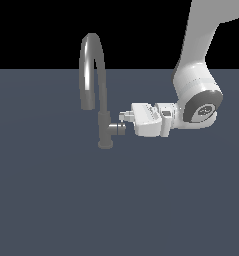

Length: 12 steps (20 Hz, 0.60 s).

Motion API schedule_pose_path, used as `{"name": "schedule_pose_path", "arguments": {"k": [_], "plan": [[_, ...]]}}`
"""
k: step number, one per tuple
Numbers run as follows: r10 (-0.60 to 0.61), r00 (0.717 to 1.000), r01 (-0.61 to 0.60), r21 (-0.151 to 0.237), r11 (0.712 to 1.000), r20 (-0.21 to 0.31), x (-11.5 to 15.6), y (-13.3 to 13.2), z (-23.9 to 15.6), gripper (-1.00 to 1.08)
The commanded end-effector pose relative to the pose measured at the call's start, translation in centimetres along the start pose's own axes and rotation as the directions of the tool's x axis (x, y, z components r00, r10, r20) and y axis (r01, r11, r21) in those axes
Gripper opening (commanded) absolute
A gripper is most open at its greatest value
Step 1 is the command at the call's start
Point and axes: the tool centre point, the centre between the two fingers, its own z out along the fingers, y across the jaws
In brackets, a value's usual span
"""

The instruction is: Turn on the faucet by rotating a designated handle.

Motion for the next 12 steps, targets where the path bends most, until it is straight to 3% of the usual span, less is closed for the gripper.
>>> {"name": "schedule_pose_path", "arguments": {"k": [1,4,5,12], "plan": [[0.019,1.000,-0.019,-0.006,1.000,0.006,1.0,1.7,0.0,-1.00],[0.022,1.000,-0.022,-0.007,1.000,0.007,1.5,2.6,0.0,-1.00],[-0.001,1.000,0.001,-0.005,1.000,0.004,0.4,1.4,0.0,-1.00],[0.021,1.000,-0.020,-0.007,1.000,0.006,4.1,4.0,0.0,-1.00]]}}
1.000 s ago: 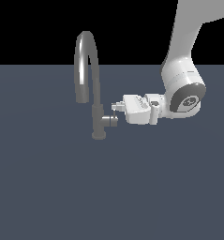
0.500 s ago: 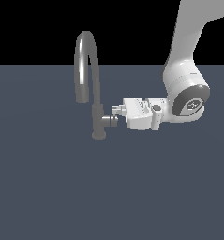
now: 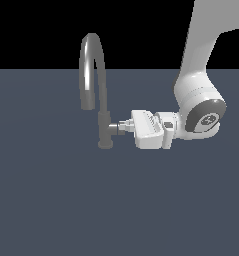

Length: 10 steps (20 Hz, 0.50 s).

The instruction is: Turn on the faucet by rotating a designated handle.

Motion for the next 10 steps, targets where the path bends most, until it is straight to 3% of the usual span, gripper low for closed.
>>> {"name": "schedule_pose_path", "arguments": {"k": [1,10], "plan": [[0.000,1.000,0.000,0.000,1.000,0.000,0.0,0.0,0.0,-1.00],[0.031,1.000,-0.031,0.002,1.000,-0.001,5.0,1.3,0.0,-1.00]]}}
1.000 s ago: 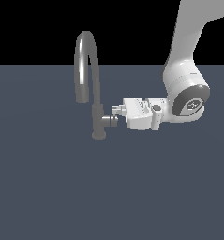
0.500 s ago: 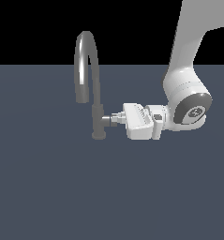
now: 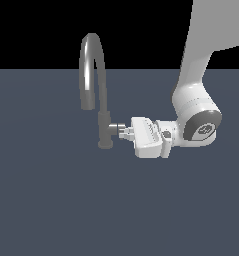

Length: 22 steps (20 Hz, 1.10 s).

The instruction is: Turn on the faucet by rotating a designated handle.

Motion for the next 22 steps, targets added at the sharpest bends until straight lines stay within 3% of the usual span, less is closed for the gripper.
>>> {"name": "schedule_pose_path", "arguments": {"k": [1,12,13,14,22], "plan": [[0.001,1.000,-0.001,0.000,1.000,0.000,0.0,0.0,0.0,-1.00],[0.035,0.999,-0.035,0.004,0.999,-0.004,5.0,-0.3,-0.1,-1.00],[0.035,0.999,-0.035,0.004,0.999,-0.004,5.0,-0.3,-0.1,-1.00],[-0.010,1.000,0.011,-0.008,1.000,0.012,1.9,-1.2,-0.2,-1.00],[0.015,1.000,-0.015,-0.001,1.000,0.003,4.7,-2.2,-0.1,-1.00]]}}
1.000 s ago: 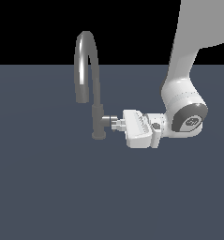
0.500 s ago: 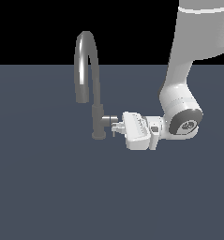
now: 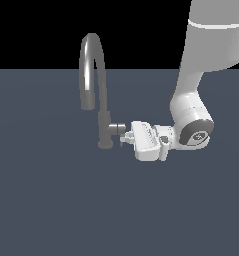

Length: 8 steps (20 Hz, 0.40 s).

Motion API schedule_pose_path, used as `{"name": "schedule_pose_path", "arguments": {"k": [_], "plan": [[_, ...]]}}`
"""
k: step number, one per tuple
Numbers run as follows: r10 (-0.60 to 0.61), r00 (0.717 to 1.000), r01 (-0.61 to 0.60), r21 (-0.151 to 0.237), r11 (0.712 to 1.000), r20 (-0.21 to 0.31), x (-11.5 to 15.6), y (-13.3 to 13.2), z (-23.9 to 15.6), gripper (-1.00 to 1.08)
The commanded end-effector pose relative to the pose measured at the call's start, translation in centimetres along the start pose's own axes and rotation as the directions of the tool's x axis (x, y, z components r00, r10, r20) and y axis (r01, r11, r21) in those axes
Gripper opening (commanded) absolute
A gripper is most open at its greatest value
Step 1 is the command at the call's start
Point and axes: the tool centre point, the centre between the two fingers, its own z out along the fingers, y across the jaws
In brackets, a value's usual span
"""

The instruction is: Turn on the faucet by rotating a designated handle.

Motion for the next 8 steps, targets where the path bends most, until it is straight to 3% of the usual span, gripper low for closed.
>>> {"name": "schedule_pose_path", "arguments": {"k": [1,8], "plan": [[0.023,1.000,-0.023,0.013,1.000,-0.010,2.2,-0.3,0.3,-1.00],[0.041,0.999,-0.041,0.018,0.999,-0.016,4.2,-0.9,0.3,-1.00]]}}
